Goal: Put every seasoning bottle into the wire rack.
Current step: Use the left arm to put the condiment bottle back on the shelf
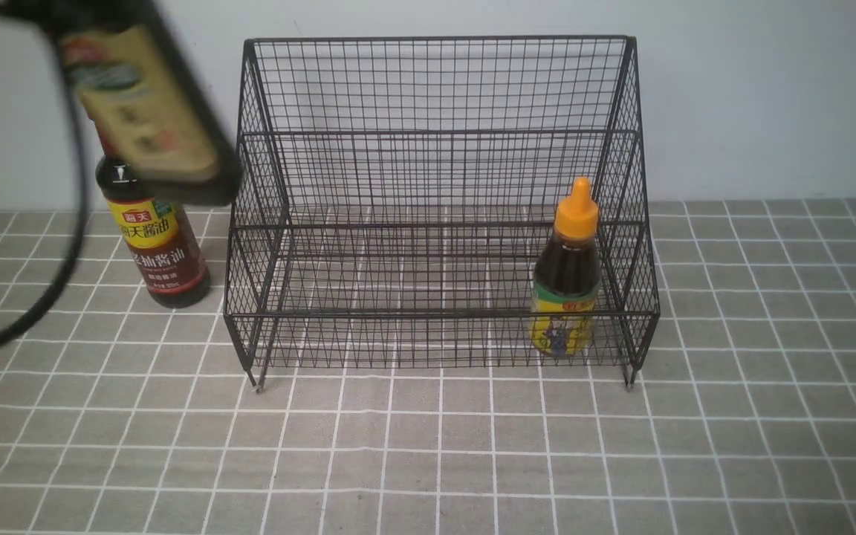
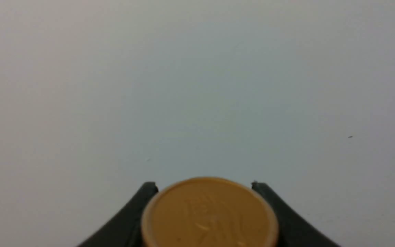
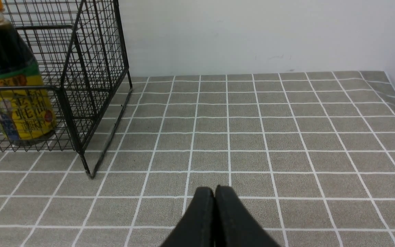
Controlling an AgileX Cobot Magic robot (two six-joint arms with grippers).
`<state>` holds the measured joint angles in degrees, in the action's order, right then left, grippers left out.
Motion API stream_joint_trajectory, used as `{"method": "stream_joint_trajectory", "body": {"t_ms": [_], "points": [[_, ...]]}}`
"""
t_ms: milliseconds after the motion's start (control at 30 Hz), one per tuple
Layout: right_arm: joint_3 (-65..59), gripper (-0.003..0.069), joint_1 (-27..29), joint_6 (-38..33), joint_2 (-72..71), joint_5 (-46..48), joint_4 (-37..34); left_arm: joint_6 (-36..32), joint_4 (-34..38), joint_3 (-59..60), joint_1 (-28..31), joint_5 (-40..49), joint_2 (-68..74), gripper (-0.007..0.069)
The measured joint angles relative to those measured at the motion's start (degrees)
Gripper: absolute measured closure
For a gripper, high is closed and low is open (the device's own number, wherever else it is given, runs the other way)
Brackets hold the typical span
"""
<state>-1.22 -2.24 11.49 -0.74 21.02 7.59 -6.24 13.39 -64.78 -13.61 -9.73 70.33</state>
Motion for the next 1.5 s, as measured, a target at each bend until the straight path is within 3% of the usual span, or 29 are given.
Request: {"method": "stream_joint_trajectory", "body": {"t_ms": [233,467,600,1167,1400,1500], "points": [[0.0,0.0671,0.0,0.0,0.0,0.0,0.0,-10.08,9.96,-8.72,-4.86,0.17,13.38,0.0321],[0.0,0.0671,0.0,0.0,0.0,0.0,0.0,-22.33,22.06,-12.68,-5.39,-4.15,23.27,0.0323],[0.0,0.0671,0.0,0.05,0.0,0.0,0.0,-26.0,26.15,-12.75,-5.39,-5.28,26.5,0.0323],[0.0,0.0671,0.0,0.05,0.0,0.0,0.0,-28.7,27.25,-12.97,-5.48,-0.64,32.24,0.0318],[0.0,0.0671,0.0,0.11,0.0,0.0,0.0,-29.65,26.94,-13.49,-5.48,-0.53,30.49,0.0183],[0.0,0.0671,0.0,0.11,0.0,0.0,0.0,-31.54,26.94,-13.6,-5.48,-0.25,28.95,0.0167]]}}
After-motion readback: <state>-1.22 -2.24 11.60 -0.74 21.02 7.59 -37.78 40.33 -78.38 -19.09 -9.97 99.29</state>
